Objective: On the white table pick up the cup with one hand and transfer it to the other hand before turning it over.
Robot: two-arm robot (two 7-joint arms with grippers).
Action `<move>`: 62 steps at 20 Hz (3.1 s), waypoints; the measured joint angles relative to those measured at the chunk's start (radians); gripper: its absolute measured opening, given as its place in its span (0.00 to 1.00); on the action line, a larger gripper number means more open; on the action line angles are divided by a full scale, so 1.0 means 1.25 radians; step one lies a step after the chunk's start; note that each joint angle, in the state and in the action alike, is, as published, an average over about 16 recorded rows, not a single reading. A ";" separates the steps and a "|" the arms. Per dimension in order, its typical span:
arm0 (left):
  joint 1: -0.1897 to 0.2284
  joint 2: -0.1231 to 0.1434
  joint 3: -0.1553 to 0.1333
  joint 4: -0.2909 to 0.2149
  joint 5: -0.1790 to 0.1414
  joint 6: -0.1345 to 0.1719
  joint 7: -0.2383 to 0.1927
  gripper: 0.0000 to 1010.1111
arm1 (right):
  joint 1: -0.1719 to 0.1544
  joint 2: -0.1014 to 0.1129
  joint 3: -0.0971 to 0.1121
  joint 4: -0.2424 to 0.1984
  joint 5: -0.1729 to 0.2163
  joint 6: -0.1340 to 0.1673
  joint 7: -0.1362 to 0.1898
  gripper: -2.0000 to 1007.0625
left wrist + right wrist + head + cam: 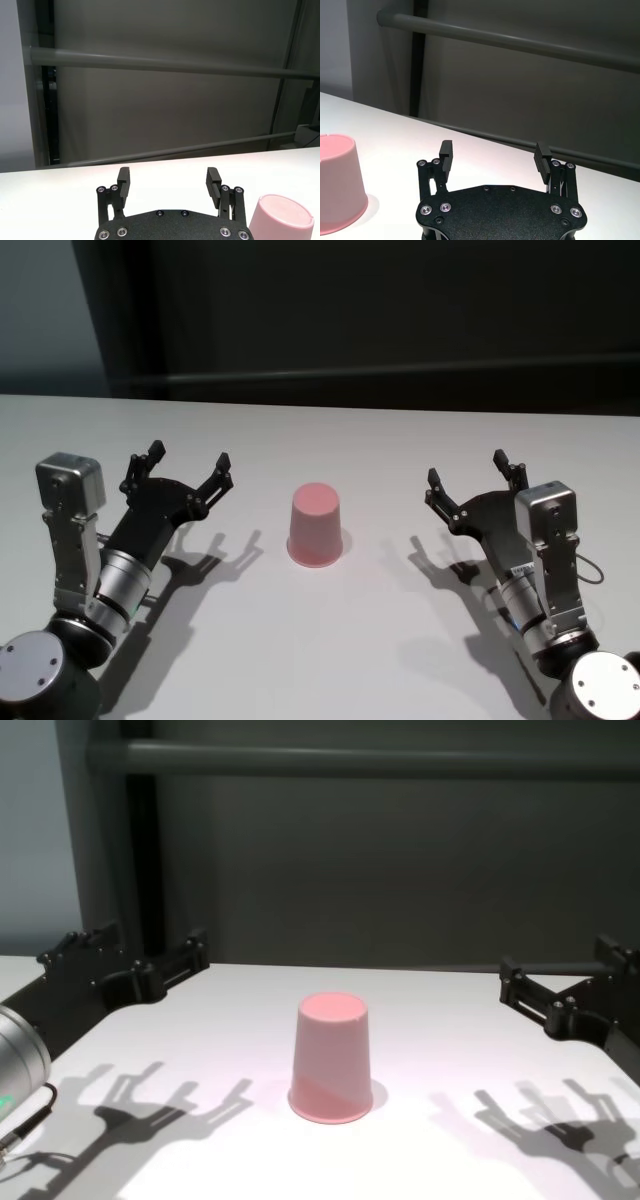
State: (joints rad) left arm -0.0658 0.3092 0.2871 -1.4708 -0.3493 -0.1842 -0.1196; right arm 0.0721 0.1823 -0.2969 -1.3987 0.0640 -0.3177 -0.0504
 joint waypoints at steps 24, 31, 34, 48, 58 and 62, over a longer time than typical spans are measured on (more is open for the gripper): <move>0.000 0.000 0.000 0.000 0.000 0.000 0.000 0.99 | 0.000 0.000 0.000 0.000 0.000 0.000 0.000 0.99; 0.000 0.000 0.000 0.000 0.000 0.000 0.000 0.99 | 0.000 0.000 0.000 0.000 0.000 0.000 0.000 0.99; 0.000 0.000 0.000 0.000 0.000 0.000 0.000 0.99 | 0.000 0.000 0.000 0.000 0.000 0.000 0.000 0.99; 0.000 0.000 0.000 0.000 0.000 0.000 0.000 0.99 | 0.000 0.000 0.000 0.000 0.000 0.000 0.000 0.99; 0.000 0.000 0.000 0.000 0.000 0.000 0.000 0.99 | 0.000 0.000 0.000 0.000 0.000 0.000 0.000 0.99; 0.000 0.000 0.000 0.000 0.000 0.000 0.000 0.99 | 0.000 0.000 0.000 0.000 0.000 0.000 0.000 0.99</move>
State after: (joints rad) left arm -0.0658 0.3092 0.2871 -1.4708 -0.3493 -0.1842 -0.1196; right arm 0.0723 0.1824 -0.2972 -1.3982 0.0639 -0.3175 -0.0505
